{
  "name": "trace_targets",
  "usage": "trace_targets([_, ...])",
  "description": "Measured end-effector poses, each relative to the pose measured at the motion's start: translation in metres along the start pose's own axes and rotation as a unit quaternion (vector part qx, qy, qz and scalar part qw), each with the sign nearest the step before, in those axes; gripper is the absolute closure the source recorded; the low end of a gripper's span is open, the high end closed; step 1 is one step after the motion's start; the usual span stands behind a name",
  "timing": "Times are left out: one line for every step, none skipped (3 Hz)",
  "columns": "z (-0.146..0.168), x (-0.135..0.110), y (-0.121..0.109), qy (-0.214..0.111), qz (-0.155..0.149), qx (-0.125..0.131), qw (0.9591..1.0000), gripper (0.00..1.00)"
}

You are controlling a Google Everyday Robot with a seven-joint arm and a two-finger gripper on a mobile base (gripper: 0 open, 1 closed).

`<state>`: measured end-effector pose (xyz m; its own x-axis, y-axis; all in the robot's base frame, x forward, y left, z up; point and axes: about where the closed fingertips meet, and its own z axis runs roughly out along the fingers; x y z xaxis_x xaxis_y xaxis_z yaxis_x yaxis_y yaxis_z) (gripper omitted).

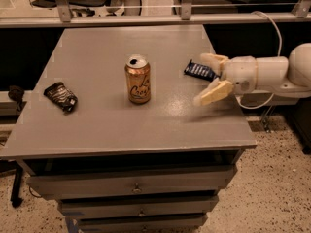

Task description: Place orange can upright

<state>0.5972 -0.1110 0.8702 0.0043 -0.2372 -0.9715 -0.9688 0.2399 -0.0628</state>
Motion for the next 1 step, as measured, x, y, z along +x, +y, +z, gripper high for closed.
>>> trace_targets([-0.0091, 0.0016, -0.0048, 0.005, -0.002, 0.007, 1.0, 0.0])
